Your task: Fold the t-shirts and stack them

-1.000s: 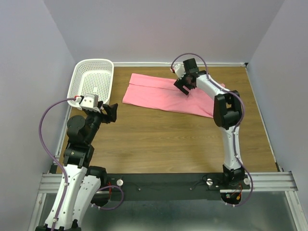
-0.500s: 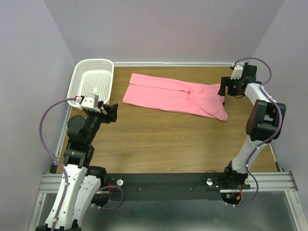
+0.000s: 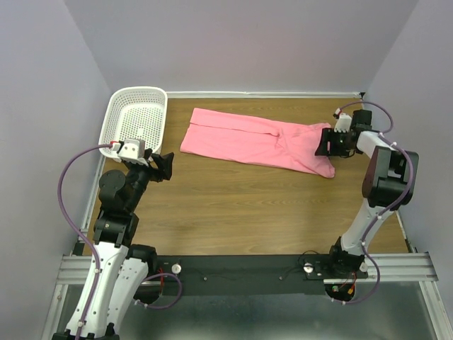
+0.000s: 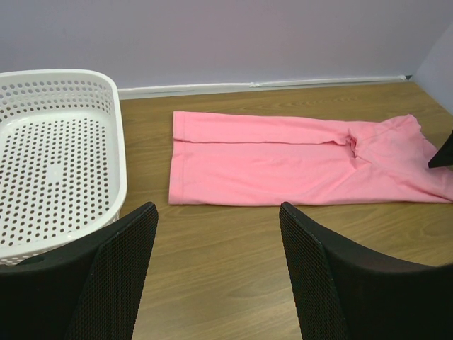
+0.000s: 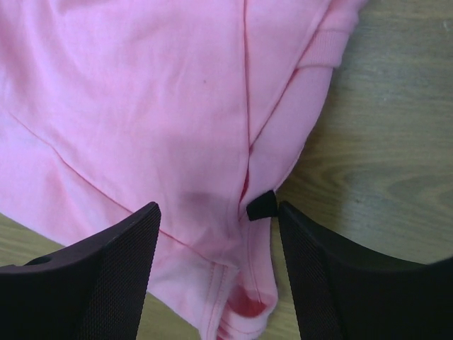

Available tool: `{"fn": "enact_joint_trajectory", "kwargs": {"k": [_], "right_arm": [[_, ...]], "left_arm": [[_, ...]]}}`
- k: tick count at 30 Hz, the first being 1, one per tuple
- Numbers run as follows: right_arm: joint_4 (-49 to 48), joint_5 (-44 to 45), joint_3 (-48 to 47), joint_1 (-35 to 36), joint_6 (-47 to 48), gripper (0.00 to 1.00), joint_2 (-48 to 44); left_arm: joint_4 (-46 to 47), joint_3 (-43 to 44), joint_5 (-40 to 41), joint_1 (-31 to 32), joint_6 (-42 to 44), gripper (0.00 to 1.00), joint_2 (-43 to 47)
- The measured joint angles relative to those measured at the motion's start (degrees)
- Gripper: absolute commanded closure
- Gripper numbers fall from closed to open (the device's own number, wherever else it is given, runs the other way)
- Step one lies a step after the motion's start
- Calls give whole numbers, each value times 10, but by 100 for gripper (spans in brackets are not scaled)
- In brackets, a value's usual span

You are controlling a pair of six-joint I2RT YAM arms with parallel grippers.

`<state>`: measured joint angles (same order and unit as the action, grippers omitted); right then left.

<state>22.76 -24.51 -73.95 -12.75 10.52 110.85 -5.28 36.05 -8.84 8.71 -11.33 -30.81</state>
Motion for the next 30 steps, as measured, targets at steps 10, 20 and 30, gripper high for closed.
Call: {"fn": "enact_joint_trajectory", "kwargs": {"k": [10,20,30], "right_arm": [[0,-7,40,-16,7,36,-42],[3,-22,68,-26,20,58,-93],[11,-24,110,-27,29,59,-113]], "left_arm": [[0,0,0,0,0,22,0],[0,-2,0,0,0,22,0],[0,-2,0,0,0,22,0]]}}
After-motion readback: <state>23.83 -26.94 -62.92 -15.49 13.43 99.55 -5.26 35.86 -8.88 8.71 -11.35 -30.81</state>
